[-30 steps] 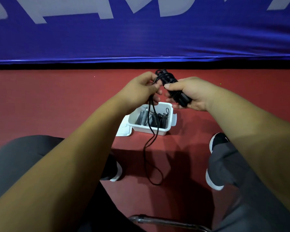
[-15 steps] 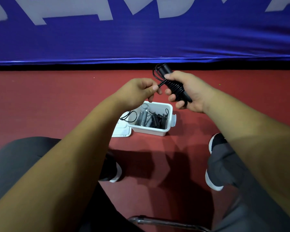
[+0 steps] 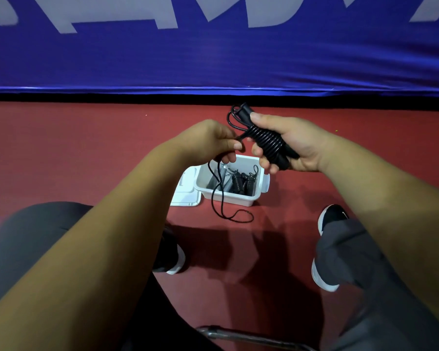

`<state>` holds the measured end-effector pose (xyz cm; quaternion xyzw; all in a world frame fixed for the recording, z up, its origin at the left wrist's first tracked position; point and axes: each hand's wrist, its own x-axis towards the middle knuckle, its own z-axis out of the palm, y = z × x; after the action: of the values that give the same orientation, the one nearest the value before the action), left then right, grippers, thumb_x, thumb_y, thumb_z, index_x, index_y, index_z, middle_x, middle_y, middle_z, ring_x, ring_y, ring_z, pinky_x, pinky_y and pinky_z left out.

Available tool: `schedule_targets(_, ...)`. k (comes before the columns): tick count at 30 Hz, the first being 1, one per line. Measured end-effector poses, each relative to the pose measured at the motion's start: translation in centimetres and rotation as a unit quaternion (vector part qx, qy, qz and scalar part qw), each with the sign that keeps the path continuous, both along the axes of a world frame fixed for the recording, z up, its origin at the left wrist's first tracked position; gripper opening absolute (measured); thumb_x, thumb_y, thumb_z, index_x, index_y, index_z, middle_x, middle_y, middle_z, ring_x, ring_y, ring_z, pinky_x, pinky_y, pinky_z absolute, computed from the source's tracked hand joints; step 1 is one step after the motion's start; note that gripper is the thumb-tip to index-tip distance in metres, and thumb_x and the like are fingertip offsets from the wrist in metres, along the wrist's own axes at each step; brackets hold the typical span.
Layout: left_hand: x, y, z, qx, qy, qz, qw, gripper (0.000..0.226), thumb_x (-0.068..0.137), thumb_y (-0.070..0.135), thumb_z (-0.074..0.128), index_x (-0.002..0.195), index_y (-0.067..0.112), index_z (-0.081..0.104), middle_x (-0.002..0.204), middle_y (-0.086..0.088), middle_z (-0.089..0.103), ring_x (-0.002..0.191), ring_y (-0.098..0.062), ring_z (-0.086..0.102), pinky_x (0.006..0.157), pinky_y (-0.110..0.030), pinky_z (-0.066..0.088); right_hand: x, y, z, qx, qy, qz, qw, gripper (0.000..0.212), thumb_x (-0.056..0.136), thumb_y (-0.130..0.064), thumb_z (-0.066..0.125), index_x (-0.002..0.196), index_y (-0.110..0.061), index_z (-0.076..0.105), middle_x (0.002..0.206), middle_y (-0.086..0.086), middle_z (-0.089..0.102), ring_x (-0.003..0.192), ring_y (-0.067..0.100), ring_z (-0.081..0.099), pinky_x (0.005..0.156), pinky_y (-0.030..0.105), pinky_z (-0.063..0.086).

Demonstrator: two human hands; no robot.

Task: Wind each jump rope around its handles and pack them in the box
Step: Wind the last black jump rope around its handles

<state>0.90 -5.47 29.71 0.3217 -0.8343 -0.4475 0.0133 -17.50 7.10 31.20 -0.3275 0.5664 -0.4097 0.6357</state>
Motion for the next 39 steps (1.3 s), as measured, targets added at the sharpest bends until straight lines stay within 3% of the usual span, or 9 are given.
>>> schedule_targets(4,0.0,0.3,-0.1,0.003,0.006,0.008,1.000,0.015,0.103,0.016,0.067,0.091,0.021,0.075,0.077,0.003,0.078,0.073,-0.010,0.073,0.077,-0.029,0.061,0.6,0.5,0.3,0.026,-0.015,0.064,0.997,0.048,0.092,-0.059,0.057,0.100,-0.012,0.062,0.071,0.006,0.063,0.053,0.019,0.062,0.043,0.026,0.049)
schedule_targets(8,0.3,0.6,1.1,-0.048,0.011,0.004,0.999,0.031,0.099,0.005,0.064,0.075,0.023,0.071,0.064,0.010,0.072,0.060,-0.001,0.065,0.063,-0.019,0.050,1.3,1.1,0.2,0.050,-0.035,0.110,0.992,0.049,0.089,-0.058,0.056,0.099,-0.011,0.062,0.069,0.009,0.065,0.052,0.021,0.066,0.041,0.026,0.051)
schedule_targets(12,0.8,0.4,1.2,-0.023,0.061,-0.001,0.998,0.028,0.094,-0.013,0.060,0.102,0.007,0.076,0.092,-0.019,0.076,0.078,-0.019,0.070,0.069,-0.022,0.057,1.7,1.2,0.0,0.048,-0.028,0.119,0.991,0.052,0.090,-0.059,0.057,0.106,-0.010,0.063,0.071,0.009,0.066,0.055,0.023,0.070,0.039,0.027,0.051)
schedule_targets(14,0.7,0.4,1.3,-0.018,0.082,0.014,0.996,0.027,0.095,-0.014,0.059,0.111,0.000,0.075,0.102,-0.025,0.075,0.082,-0.022,0.071,0.071,-0.021,0.059,1.6,1.1,0.0,0.040,-0.021,0.110,0.993,0.053,0.090,-0.059,0.059,0.107,-0.010,0.063,0.072,0.009,0.066,0.055,0.024,0.069,0.038,0.027,0.051)
schedule_targets(21,0.3,0.0,2.7,-0.001,0.139,0.055,0.989,0.026,0.092,-0.007,0.064,0.104,0.008,0.081,0.096,-0.007,0.080,0.087,-0.017,0.074,0.085,-0.030,0.060,1.4,1.0,0.3,0.011,0.007,0.112,0.994,0.054,0.090,-0.057,0.061,0.115,-0.009,0.067,0.077,0.014,0.069,0.054,0.025,0.068,0.039,0.027,0.050)
schedule_targets(24,0.2,0.2,3.9,0.004,0.120,0.061,0.991,0.027,0.088,-0.007,0.068,0.102,0.011,0.083,0.090,-0.004,0.081,0.086,-0.015,0.076,0.088,-0.031,0.061,1.3,1.1,0.2,0.005,0.002,0.135,0.991,0.052,0.090,-0.049,0.065,0.128,-0.013,0.061,0.086,0.018,0.072,0.055,0.026,0.063,0.038,0.025,0.044)
schedule_targets(27,-0.1,0.5,5.5,-0.056,0.076,0.026,0.995,0.027,0.084,0.000,0.078,0.098,0.021,0.084,0.091,0.004,0.081,0.092,-0.016,0.076,0.094,-0.032,0.059,1.1,1.2,0.0,0.025,0.011,0.167,0.986,0.048,0.090,-0.045,0.067,0.128,-0.017,0.059,0.092,0.017,0.074,0.055,0.024,0.061,0.039,0.024,0.040)
schedule_targets(33,-1.6,2.3,6.0,-0.153,0.009,-0.056,0.987,0.033,0.080,0.001,0.076,0.095,0.029,0.082,0.089,0.010,0.077,0.082,-0.002,0.071,0.081,-0.024,0.057,0.7,0.9,-1.7,0.062,0.114,0.208,0.970,0.039,0.097,-0.042,0.073,0.130,-0.024,0.063,0.096,0.015,0.075,0.066,0.026,0.061,0.046,0.024,0.043)
schedule_targets(39,-2.0,1.9,5.2,-0.231,-0.022,-0.064,0.971,0.026,0.081,0.003,0.076,0.080,0.029,0.078,0.088,0.009,0.074,0.079,-0.006,0.068,0.071,-0.023,0.054,-0.3,-0.2,-3.1,0.053,0.216,0.100,0.970,0.028,0.099,-0.044,0.072,0.116,-0.023,0.067,0.082,0.009,0.072,0.059,0.019,0.060,0.047,0.025,0.042)
